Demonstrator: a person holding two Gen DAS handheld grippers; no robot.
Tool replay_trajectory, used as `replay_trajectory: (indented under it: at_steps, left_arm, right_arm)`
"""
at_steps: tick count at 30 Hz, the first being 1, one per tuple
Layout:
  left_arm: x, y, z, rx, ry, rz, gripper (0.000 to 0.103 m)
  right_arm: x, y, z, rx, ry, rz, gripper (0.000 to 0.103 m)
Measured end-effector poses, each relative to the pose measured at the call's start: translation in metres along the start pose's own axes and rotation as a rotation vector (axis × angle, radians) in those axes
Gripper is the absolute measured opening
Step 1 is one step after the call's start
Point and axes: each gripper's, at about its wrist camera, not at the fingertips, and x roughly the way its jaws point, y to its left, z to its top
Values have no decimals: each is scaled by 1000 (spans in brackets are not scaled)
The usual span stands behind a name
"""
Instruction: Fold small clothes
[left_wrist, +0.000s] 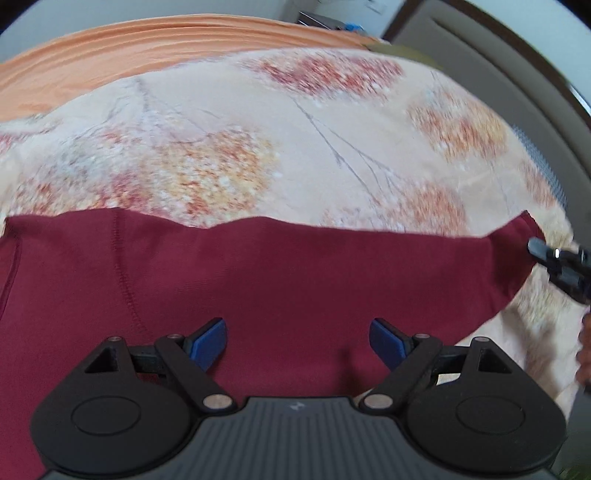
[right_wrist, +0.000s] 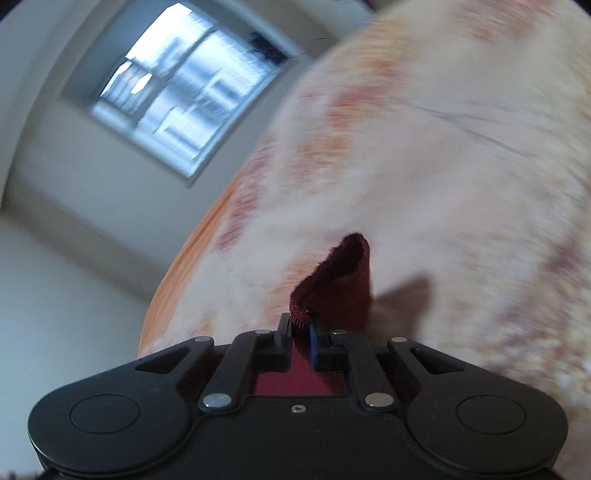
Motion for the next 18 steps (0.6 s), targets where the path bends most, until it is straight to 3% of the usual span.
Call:
replay_trajectory:
  at_steps: [4,8,18]
  left_arm:
    - [-20,30,0,-152,-48,-132,88]
    - [-39,66,-12,-312,-94,-281,88]
    - [-106,170,-61,-537,-222,-193,88]
  right_arm:
    - [23,71,-19,-173,77,97,8]
    - [56,130,-61,-270,169,167,8]
    - [152,244,-178,-340,374,278,7]
